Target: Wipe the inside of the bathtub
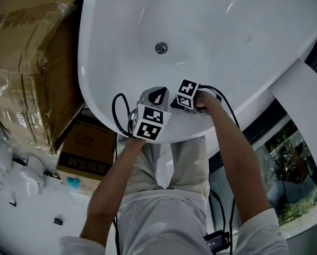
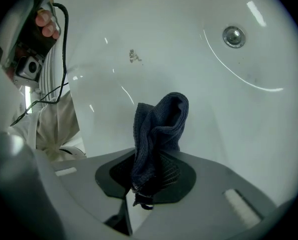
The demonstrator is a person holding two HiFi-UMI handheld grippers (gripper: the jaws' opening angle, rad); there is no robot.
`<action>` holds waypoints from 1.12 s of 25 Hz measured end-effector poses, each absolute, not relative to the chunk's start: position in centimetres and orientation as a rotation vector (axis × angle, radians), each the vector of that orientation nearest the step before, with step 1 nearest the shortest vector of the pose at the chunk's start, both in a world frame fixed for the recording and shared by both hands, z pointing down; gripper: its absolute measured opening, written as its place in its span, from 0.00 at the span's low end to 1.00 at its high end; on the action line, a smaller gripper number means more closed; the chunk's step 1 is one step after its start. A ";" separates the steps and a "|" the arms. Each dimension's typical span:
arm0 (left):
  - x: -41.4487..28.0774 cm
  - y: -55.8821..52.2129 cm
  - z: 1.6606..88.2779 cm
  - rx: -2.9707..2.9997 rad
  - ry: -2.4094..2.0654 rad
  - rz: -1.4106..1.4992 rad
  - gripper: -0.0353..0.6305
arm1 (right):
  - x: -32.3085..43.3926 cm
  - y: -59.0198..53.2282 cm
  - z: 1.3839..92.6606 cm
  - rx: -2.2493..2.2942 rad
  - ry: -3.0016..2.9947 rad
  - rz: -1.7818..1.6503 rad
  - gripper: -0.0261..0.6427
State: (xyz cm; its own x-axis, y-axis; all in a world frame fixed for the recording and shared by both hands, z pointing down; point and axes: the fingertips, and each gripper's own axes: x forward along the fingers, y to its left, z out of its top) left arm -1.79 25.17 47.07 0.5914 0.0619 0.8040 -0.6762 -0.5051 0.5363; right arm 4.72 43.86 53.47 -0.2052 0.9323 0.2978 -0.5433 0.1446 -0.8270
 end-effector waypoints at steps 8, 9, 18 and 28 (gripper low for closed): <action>-2.2 25.6 43.9 1.933 -0.476 0.993 0.05 | 3.6 45.0 49.4 -0.468 -1.105 1.470 0.14; -2.3 25.7 43.6 1.936 -0.474 0.993 0.05 | 3.5 45.1 49.0 -0.463 -1.109 1.472 0.14; -3.7 26.0 40.6 1.962 -0.464 1.017 0.05 | 2.0 44.1 46.2 -0.339 -1.225 1.482 0.14; -4.9 25.0 35.9 2.018 -0.480 1.065 0.05 | 3.7 36.6 43.0 -0.017 -1.459 1.410 0.14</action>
